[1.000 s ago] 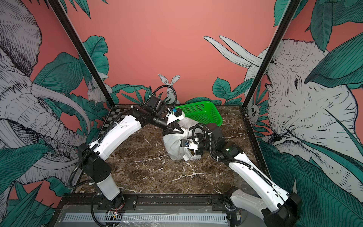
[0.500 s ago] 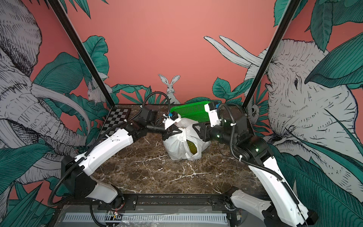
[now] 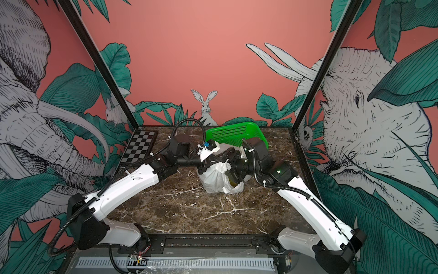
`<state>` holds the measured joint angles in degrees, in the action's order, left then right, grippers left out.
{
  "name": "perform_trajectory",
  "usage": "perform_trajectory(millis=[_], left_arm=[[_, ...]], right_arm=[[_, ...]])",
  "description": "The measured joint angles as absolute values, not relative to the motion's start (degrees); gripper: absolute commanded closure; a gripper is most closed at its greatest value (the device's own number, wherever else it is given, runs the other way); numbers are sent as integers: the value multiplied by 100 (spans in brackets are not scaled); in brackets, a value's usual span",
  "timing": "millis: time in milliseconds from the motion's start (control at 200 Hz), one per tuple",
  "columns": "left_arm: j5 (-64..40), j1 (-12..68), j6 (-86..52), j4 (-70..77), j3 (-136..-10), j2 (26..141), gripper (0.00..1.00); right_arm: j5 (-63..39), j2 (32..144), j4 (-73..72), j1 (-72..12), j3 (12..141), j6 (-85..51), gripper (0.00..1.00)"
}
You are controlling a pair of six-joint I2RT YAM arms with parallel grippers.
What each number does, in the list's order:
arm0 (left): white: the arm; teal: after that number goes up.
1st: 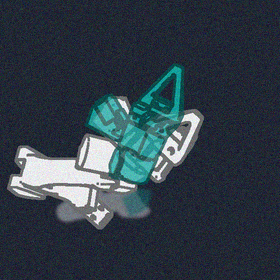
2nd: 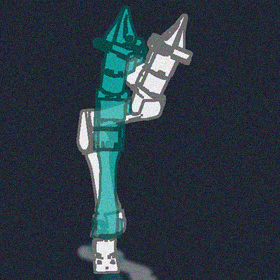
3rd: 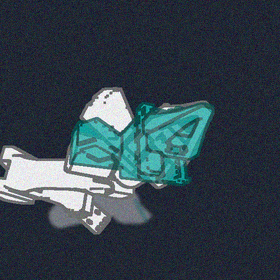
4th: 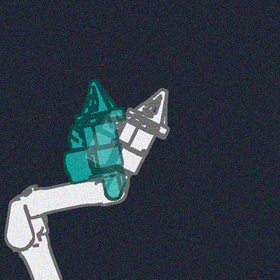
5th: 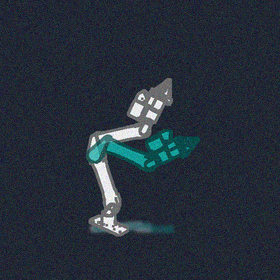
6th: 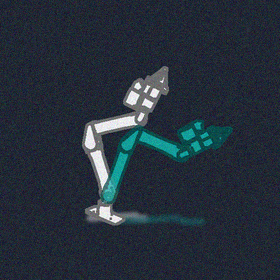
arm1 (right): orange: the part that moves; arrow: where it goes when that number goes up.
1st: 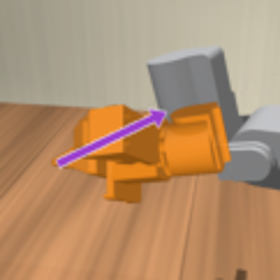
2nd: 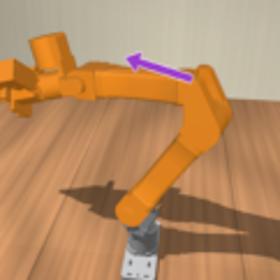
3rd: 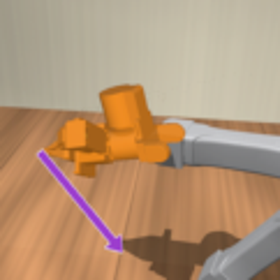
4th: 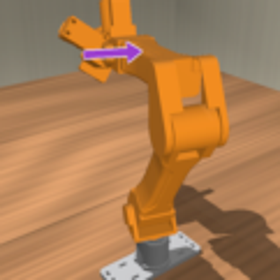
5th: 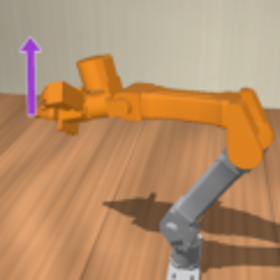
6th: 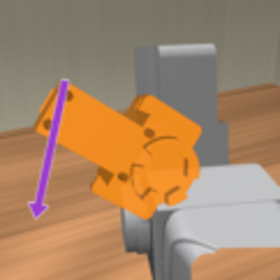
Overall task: Place the pineapple into a plastic bag & tie a knot
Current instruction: Cross the plastic bag at the center of the board.
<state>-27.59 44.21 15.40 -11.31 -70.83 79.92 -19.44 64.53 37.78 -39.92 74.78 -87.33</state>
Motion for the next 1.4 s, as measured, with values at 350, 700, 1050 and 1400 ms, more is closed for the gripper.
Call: perform_trajectory(millis=[350, 700, 1050, 1400], left_arm=[[-2668, 4460, 1437, -836, -6912, 7935, 100], [-2565, 4475, 1514, -729, -6805, 7881, 100], [-2541, 4508, 1612, -668, -6755, 7856, 100], [-2543, 4534, 1610, -635, -6729, 7776, 100]], right_arm=[[-1426, 6429, 3022, -4025, 6945, -9476, 6], [-1367, 6383, 3177, -4007, 7074, -9502, 6], [-1369, 6646, 2963, -4007, 7214, -9500, 9], [-1269, 6742, 2856, -3944, 6873, -9474, 26]])
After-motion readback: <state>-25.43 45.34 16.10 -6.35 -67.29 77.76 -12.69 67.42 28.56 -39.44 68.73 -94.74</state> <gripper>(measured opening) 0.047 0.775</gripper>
